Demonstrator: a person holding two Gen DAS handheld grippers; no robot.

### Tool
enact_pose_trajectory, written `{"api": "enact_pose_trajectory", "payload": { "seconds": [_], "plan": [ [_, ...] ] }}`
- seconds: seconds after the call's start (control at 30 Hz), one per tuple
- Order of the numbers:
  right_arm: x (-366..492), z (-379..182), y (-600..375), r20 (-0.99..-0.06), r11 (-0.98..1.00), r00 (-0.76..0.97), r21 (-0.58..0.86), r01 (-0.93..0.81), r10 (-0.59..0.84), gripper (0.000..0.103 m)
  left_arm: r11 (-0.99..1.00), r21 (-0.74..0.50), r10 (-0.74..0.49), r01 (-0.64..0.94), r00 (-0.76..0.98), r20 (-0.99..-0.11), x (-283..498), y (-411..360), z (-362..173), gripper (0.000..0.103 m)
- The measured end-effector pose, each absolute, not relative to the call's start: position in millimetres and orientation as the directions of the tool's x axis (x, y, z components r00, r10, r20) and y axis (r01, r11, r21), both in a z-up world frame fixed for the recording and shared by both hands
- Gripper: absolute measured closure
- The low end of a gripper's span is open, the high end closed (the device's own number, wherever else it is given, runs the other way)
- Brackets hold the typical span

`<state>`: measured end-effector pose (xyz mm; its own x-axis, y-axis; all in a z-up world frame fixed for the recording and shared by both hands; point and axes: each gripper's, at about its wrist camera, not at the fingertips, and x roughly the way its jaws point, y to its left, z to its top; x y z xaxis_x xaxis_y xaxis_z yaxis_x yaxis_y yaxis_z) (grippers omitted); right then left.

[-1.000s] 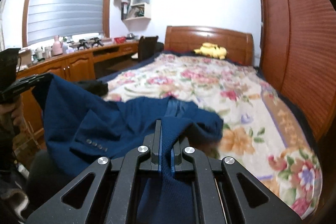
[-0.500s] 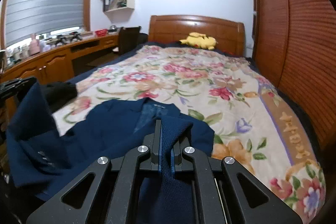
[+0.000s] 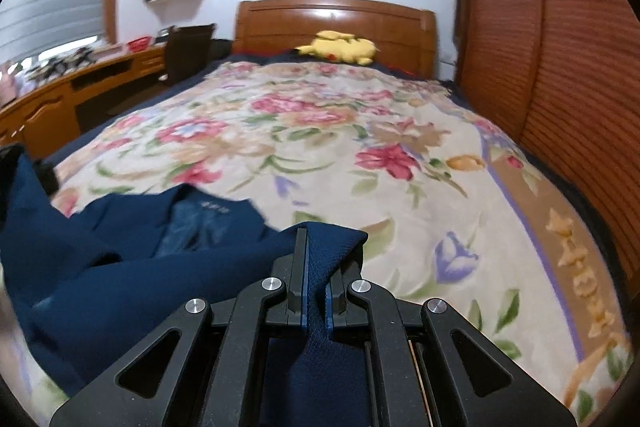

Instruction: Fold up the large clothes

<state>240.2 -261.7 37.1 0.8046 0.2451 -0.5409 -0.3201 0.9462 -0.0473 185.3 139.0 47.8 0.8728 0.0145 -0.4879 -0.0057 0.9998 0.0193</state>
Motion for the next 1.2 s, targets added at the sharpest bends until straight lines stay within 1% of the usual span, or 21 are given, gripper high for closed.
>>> {"api": "enact_pose_trajectory", "payload": {
  "seconds": [0.27,0.37,0.47,0.5,0.53,0.57,0.6,0.63,0.67,0.7,0.77,0.8,0.83,0.87,0.9,1.0,1.03,1.2],
  "plan": [
    [270,21,-251,-0.535,0.952,0.821,-0.094,-0.290,0.197,0.100,0.999,0.011,0.038,-0.037,0.857,-0.514,209,143,29,0.103],
    [277,17,-244,-0.552,0.954,0.816,-0.114,-0.277,0.171,0.100,1.000,-0.013,0.010,-0.019,0.847,-0.531,211,143,28,0.103],
    [277,13,-240,-0.570,0.953,0.806,-0.122,-0.278,0.163,0.100,1.000,0.003,-0.009,0.013,0.844,-0.537,204,137,29,0.097],
    [276,12,-239,-0.572,0.953,0.804,-0.123,-0.277,0.160,0.100,1.000,0.013,-0.010,0.020,0.844,-0.536,200,134,30,0.092],
    [274,13,-239,-0.576,0.954,0.802,-0.122,-0.272,0.156,0.097,0.999,0.028,-0.007,0.026,0.841,-0.542,195,131,30,0.090],
    [273,13,-240,-0.582,0.957,0.798,-0.113,-0.269,0.155,0.097,0.999,0.030,-0.010,0.032,0.841,-0.541,191,130,31,0.089],
    [272,14,-240,-0.588,0.958,0.793,-0.104,-0.267,0.157,0.095,0.999,0.020,-0.025,0.042,0.841,-0.540,185,128,31,0.087],
    [271,15,-241,-0.594,0.959,0.787,-0.089,-0.269,0.165,0.090,0.999,0.010,-0.039,0.053,0.838,-0.544,181,127,31,0.083],
    [269,16,-241,-0.594,0.959,0.785,-0.080,-0.272,0.173,0.085,0.998,-0.002,-0.058,0.068,0.835,-0.547,177,125,30,0.082],
    [266,17,-242,-0.596,0.958,0.783,-0.074,-0.277,0.181,0.073,0.997,-0.006,-0.072,0.082,0.831,-0.552,171,122,29,0.079],
    [259,18,-240,-0.601,0.955,0.776,-0.070,-0.289,0.191,0.058,0.995,0.000,-0.085,0.103,0.828,-0.554,162,116,28,0.076],
    [254,19,-239,-0.603,0.952,0.775,-0.079,-0.294,0.190,0.051,0.994,0.004,-0.090,0.110,0.827,-0.554,157,114,28,0.073],
    [250,19,-237,-0.604,0.950,0.775,-0.090,-0.298,0.186,0.048,0.993,0.005,-0.097,0.120,0.826,-0.555,152,111,26,0.071],
    [244,19,-234,-0.601,0.948,0.778,-0.104,-0.301,0.182,0.046,0.992,0.001,-0.107,0.129,0.824,-0.557,147,108,25,0.070],
    [237,19,-232,-0.598,0.946,0.782,-0.117,-0.303,0.177,0.042,0.991,-0.004,-0.116,0.137,0.820,-0.561,143,107,23,0.069],
    [220,22,-231,-0.587,0.945,0.787,-0.106,-0.308,0.191,0.032,0.987,-0.025,-0.145,0.160,0.805,-0.576,129,102,14,0.067],
    [215,22,-231,-0.587,0.945,0.786,-0.103,-0.309,0.193,0.031,0.986,-0.026,-0.149,0.165,0.800,-0.581,125,101,11,0.066],
    [191,19,-236,-0.596,0.948,0.782,-0.106,-0.301,0.181,0.030,0.983,-0.028,-0.160,0.181,0.774,-0.612,107,96,-6,0.065]
  ]
}}
